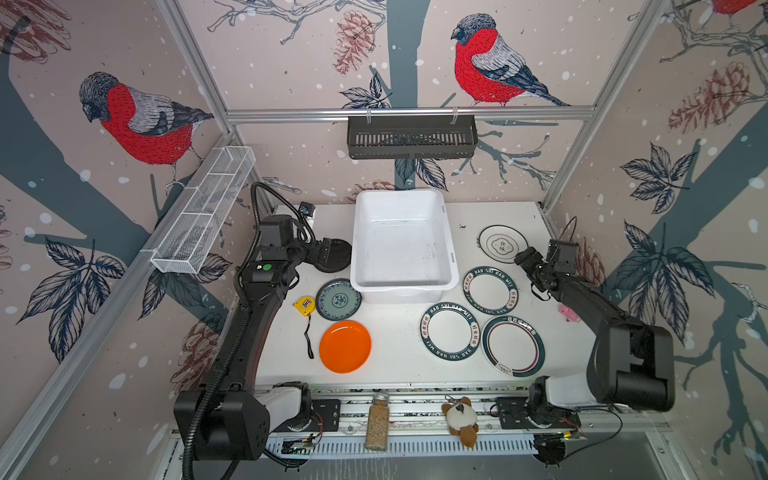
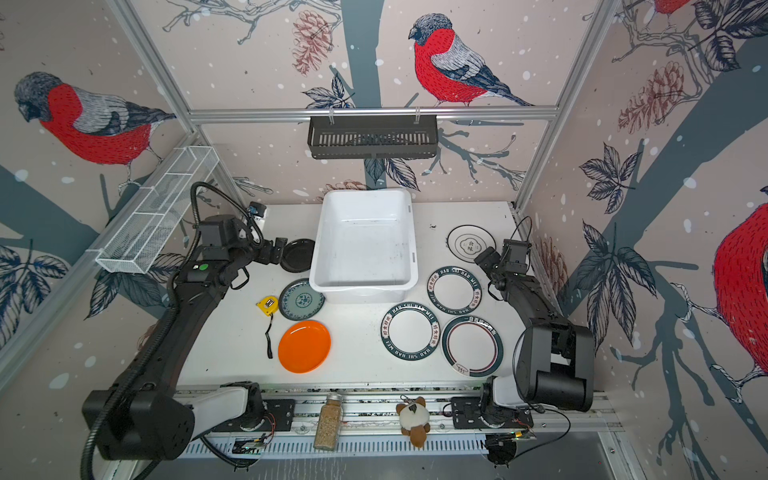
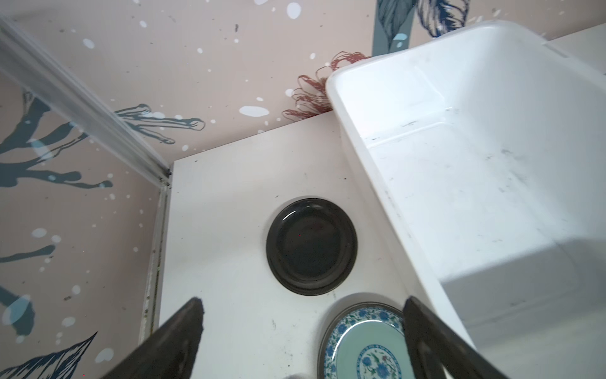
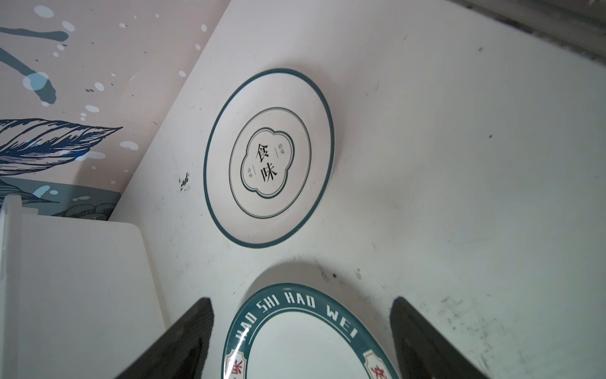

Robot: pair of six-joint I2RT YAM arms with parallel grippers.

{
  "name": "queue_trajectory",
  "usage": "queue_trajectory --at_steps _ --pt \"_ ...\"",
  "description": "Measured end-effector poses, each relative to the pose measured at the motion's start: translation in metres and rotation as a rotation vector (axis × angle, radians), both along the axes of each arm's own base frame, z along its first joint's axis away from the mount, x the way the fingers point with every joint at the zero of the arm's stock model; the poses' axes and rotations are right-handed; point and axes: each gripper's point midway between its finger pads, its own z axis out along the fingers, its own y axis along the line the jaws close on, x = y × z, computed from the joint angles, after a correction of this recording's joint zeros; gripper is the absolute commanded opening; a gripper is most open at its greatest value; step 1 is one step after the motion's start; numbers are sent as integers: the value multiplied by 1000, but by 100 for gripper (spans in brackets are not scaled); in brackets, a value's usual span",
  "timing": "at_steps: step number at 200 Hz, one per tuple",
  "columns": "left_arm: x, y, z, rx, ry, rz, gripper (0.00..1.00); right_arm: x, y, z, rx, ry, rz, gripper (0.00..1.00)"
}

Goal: Place the plates into the plastic bin on the countertop

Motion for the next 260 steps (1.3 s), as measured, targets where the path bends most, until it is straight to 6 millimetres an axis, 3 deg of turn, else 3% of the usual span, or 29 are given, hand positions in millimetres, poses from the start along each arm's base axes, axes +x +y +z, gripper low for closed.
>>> queue_trajectory --at_steps 20,91,135,179,260 --pt "-7 -14 1 -38 42 -73 94 4 -4 -7 31 15 5 78" --pt "-21 -50 3 -118 98 -244 94 24 -19 -45 153 50 3 71" --pt "-21 -53 0 -123 112 -251 94 45 -23 -69 233 47 10 65" --pt "-19 -53 2 -121 107 -248 94 68 -26 -69 276 -6 12 61" --pt "-17 -55 -3 -142 128 -242 94 96 -38 -75 338 -64 -2 44"
